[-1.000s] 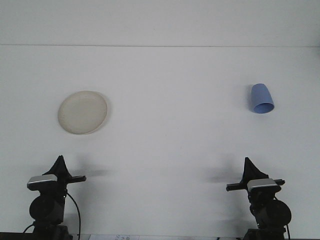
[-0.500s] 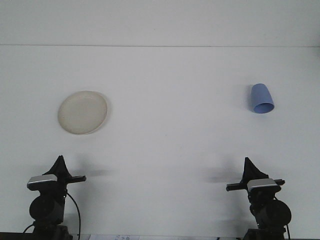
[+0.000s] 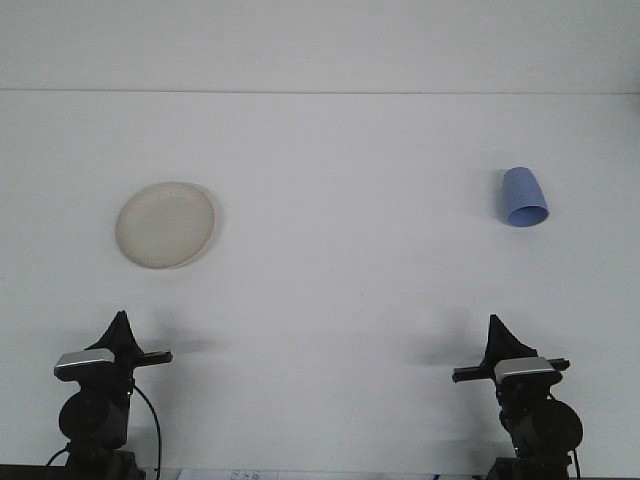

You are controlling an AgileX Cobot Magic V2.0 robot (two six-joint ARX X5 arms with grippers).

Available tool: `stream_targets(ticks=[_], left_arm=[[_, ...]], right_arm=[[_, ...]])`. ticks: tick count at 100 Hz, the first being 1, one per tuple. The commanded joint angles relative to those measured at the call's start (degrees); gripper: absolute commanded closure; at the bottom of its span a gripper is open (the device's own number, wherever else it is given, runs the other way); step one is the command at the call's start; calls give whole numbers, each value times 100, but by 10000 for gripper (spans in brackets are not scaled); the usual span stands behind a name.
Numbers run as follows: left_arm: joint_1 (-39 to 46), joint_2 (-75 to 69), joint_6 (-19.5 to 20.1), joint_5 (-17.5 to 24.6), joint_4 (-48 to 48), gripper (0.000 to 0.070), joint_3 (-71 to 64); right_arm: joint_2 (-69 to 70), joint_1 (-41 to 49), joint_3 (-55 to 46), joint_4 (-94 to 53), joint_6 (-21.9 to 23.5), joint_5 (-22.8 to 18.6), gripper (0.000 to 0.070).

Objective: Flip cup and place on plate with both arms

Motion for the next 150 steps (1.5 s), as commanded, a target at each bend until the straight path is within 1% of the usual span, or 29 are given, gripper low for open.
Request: stream_targets(ticks=[1, 3, 7, 18, 31, 39, 43, 46, 52, 55, 58, 62, 64, 65, 69, 70, 72, 82, 95, 101, 107, 113, 120, 126, 136, 150], left_arm=[[0, -4, -17, 15, 79, 687, -111], [0, -4, -17, 15, 79, 687, -111], [0, -4, -17, 15, 79, 687, -111], [0, -4, -17, 15, 79, 687, -111], [0, -4, -17, 15, 79, 686, -111], [0, -4, -17, 15, 79, 687, -111], [0, -4, -17, 15, 79, 687, -111], [0, -4, -17, 15, 79, 687, -111], [0, -4, -17, 15, 79, 686, -111], [0, -4, -17, 15, 79, 686, -111], [0, -4, -17, 15, 79, 687, -111], [0, -4, -17, 15, 79, 686, -111], [0, -4, -17, 15, 79, 686, -111], [0, -4, -17, 15, 79, 687, -111], [0, -4, -17, 15, 79, 687, -111], [0, -4, -17, 15, 79, 687, -111], [0, -4, -17, 15, 79, 687, -111], [0, -4, -17, 15, 79, 686, -111], [0, -4, -17, 15, 79, 687, -111], [0, -4, -17, 15, 79, 687, -111], [0, -4, -17, 15, 79, 687, -111], [0, -4, -17, 15, 79, 687, -111], [0, -4, -17, 15, 79, 686, -111], [0, -4, -17, 15, 79, 687, -111], [0, -4, -17, 15, 79, 686, -111], [0, -4, -17, 15, 79, 687, -111]], right_arm=[[0, 2, -11, 87, 68, -7, 696], [0, 2, -11, 87, 90, -31, 696], [0, 2, -11, 85, 273, -61, 696], [0, 2, -11, 85, 1078, -59, 696], [0, 2, -11, 234, 1449, 7, 696], [0, 0, 2, 647, 1803, 48, 697], [0, 2, 66, 820, 2041, 164, 698], [0, 2, 170, 824, 2179, 332, 697], [66, 2, 483, 636, 2262, 706, 696], [157, 2, 658, 538, 2227, 850, 681], [271, 2, 846, 442, 2142, 938, 623], [457, 2, 1099, 308, 1947, 1021, 481], [579, 2, 1233, 249, 1829, 1073, 391], [682, 2, 1331, 210, 1729, 1102, 323], [938, 2, 1543, 155, 1502, 1145, 208], [1021, 2, 1602, 138, 1434, 1156, 187], [1180, 2, 1718, 116, 1303, 1172, 170], [2100, 0, 2275, -15, 754, 1248, 170], [3397, -59, 2826, 164, 98, 1740, 171], [3971, -160, 2966, 461, -105, 1816, 171], [4535, -339, 3071, 798, -157, 1777, 172], [5084, -544, 3154, 1095, -151, 1596, 178], [5674, -789, 3224, 1423, -142, 1176, 198], [6148, -997, 3265, 1692, -168, 909, 224], [6889, -1364, 3283, 2218, -308, 516, 226], [7897, -1825, 3414, 2935, -345, -39, 228]])
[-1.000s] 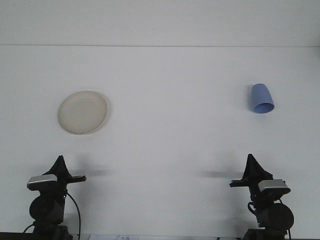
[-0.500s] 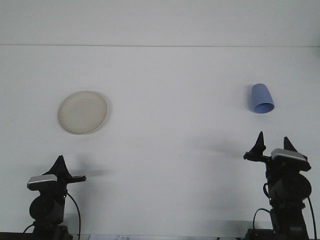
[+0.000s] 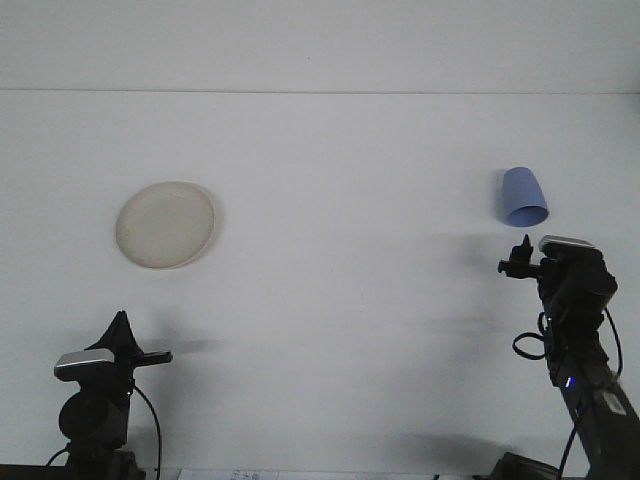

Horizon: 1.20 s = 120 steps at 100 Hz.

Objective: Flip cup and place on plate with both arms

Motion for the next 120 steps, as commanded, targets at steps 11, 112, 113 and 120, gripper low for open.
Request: stream_targets(ticks=[11, 112, 113, 120], left_arm=[[0, -4, -17, 15, 79, 686, -111], [0, -4, -17, 15, 79, 687, -111], [0, -4, -17, 15, 79, 686, -111], [0, -4, -17, 15, 79, 687, -111]], right_arm=[[1185, -387, 568, 481, -140, -616, 228], [3268, -369, 3294, -317, -411, -1360, 700], [3200, -365, 3294, -402, -382, -1360, 700], [2734, -317, 3294, -922, -42, -1292, 700]])
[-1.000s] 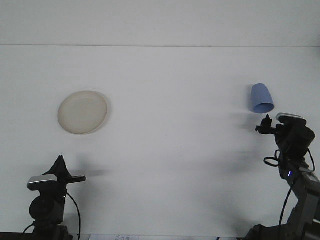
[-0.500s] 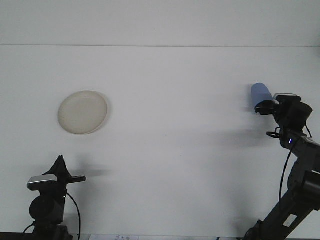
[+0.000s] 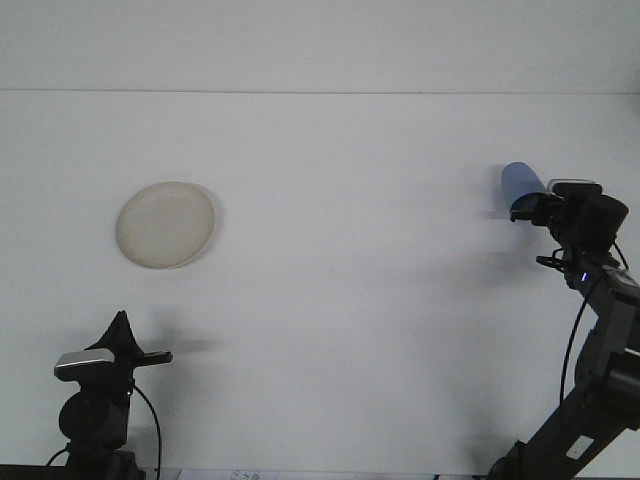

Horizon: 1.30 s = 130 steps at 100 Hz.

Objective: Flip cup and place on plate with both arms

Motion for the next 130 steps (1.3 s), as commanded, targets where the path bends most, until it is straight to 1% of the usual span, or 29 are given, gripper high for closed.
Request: stream_targets(ticks=[1, 7, 10, 13, 25, 39, 47, 52, 62, 68, 81, 96, 109, 130], left_arm=[[0, -4, -17, 15, 79, 687, -111], [0, -4, -17, 15, 79, 686, -111], [0, -4, -17, 15, 79, 687, -111], [0, -4, -17, 15, 79, 687, -111], [0, -4, -17, 15, 79, 686, -111], [0, -4, -17, 15, 79, 687, -109], [0, -4, -17, 15, 79, 687, -111], [0, -4, -17, 15, 79, 687, -111], [0, -4, -17, 15, 79, 687, -109], [0, -4, -17, 15, 79, 686, -111], [0, -4, -17, 15, 79, 686, -111], [0, -4, -17, 15, 79, 686, -111], [0, -4, -17, 15, 79, 686, -109], [0, -4, -17, 15, 79, 687, -111]], right_arm=[[-507, 39, 122, -306, 444, 70, 700], [-981, 118, 122, -815, 994, 184, 700], [-1226, 177, 122, -1104, 1152, 177, 700], [-1486, 260, 127, -1425, 1200, 162, 700], [-2468, 828, 315, -3029, 1040, 221, 700], [-3165, 1895, 874, -4933, 1043, 352, 700], [-3193, 2717, 1355, -6019, 890, 501, 700], [-3136, 3287, 1615, -6603, 800, 664, 700], [-2868, 4321, 2006, -7493, 761, 1058, 700], [-2640, 4839, 2162, -7932, 752, 1182, 700], [-2087, 5755, 2260, -8537, 697, 1200, 700], [-1443, 6494, 2260, -9101, 485, 1231, 700], [-984, 6922, 2260, -9252, 452, 1488, 700], [-595, 7252, 2260, -9228, 452, 1462, 700]])
